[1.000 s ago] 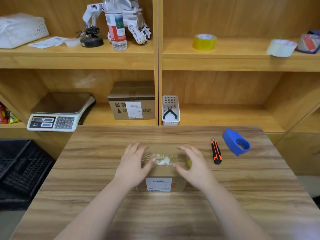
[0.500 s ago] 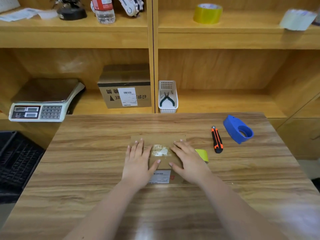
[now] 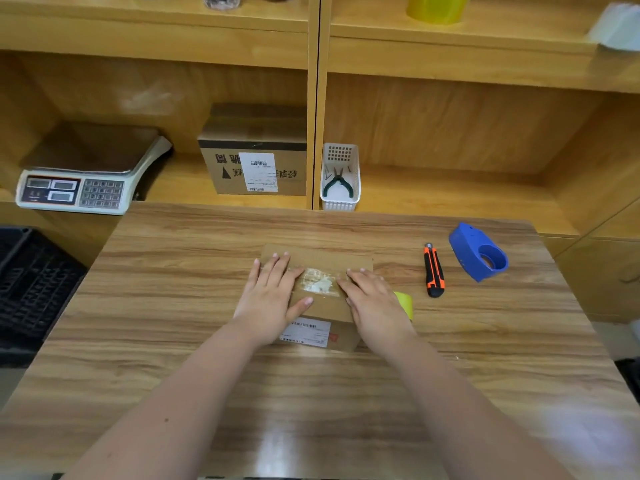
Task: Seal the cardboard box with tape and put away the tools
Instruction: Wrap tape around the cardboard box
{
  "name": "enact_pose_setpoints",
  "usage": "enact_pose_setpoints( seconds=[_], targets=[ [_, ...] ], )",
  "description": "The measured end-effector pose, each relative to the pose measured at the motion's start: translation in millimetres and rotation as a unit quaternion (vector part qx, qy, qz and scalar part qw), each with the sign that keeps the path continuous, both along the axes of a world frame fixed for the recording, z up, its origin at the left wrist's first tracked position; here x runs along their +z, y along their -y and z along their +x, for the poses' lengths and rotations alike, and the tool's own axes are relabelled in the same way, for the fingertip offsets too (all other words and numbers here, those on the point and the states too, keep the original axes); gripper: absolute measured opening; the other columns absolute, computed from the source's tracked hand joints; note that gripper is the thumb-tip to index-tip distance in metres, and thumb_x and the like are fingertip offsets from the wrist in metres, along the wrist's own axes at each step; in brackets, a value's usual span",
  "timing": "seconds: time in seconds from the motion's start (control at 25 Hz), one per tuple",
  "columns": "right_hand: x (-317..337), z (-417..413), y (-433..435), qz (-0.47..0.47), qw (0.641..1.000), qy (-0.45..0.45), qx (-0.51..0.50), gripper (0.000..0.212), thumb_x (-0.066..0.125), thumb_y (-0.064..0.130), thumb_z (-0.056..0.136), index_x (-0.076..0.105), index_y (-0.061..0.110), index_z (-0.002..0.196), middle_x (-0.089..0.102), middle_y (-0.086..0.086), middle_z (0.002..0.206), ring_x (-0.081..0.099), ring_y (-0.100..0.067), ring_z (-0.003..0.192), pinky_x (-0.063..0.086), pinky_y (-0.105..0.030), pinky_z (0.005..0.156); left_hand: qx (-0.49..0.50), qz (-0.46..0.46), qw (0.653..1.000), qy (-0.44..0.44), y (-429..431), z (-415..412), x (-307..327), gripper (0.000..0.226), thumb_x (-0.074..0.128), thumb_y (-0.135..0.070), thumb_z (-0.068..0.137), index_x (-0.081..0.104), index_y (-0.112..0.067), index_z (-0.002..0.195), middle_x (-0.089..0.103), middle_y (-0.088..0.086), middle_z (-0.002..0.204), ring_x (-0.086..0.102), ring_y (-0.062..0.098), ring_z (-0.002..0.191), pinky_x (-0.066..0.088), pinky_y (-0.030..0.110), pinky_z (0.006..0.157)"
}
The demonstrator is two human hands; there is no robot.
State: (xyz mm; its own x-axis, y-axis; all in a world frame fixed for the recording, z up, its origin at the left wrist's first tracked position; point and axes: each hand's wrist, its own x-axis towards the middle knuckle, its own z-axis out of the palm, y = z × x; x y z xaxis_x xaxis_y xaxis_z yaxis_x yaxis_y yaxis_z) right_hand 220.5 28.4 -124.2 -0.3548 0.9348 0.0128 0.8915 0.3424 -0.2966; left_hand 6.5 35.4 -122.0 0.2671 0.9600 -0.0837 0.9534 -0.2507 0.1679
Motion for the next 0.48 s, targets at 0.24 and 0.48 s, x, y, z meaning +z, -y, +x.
enact_pose_setpoints(
  seconds=[0.24, 0.48],
  targets=[
    [8.1, -11.8, 7.7, 0.018, 0.999, 0.043, -0.027, 0.038, 0.045, 0.022, 0.096, 0.047, 0.019, 0.134, 0.049, -0.007, 0.140, 0.042, -0.031, 0.130, 0.034, -0.050, 0.107, -0.049, -0.060, 0.997, -0.023, -18.9, -12.5, 12.6, 0.076, 0.010, -0.069, 0.084, 0.010, -0.032, 0.151, -0.006, 0.003, 0.163, -0.012, 0.017, 0.148, -0.013, 0.051, 0.118],
    [24.4, -28.7, -0.8, 0.031, 0.991, 0.127, -0.038, 0.046, 0.048, 0.046, 0.088, 0.052, 0.022, 0.127, 0.057, -0.004, 0.117, 0.049, -0.029, 0.107, 0.040, -0.045, 0.088, -0.037, -0.047, 0.997, -0.056, -53.3, -22.5, 25.4, 0.057, 0.024, -0.049, 0.099, 0.007, -0.036, 0.151, -0.007, 0.010, 0.162, -0.010, 0.024, 0.149, -0.007, 0.042, 0.119]
  ],
)
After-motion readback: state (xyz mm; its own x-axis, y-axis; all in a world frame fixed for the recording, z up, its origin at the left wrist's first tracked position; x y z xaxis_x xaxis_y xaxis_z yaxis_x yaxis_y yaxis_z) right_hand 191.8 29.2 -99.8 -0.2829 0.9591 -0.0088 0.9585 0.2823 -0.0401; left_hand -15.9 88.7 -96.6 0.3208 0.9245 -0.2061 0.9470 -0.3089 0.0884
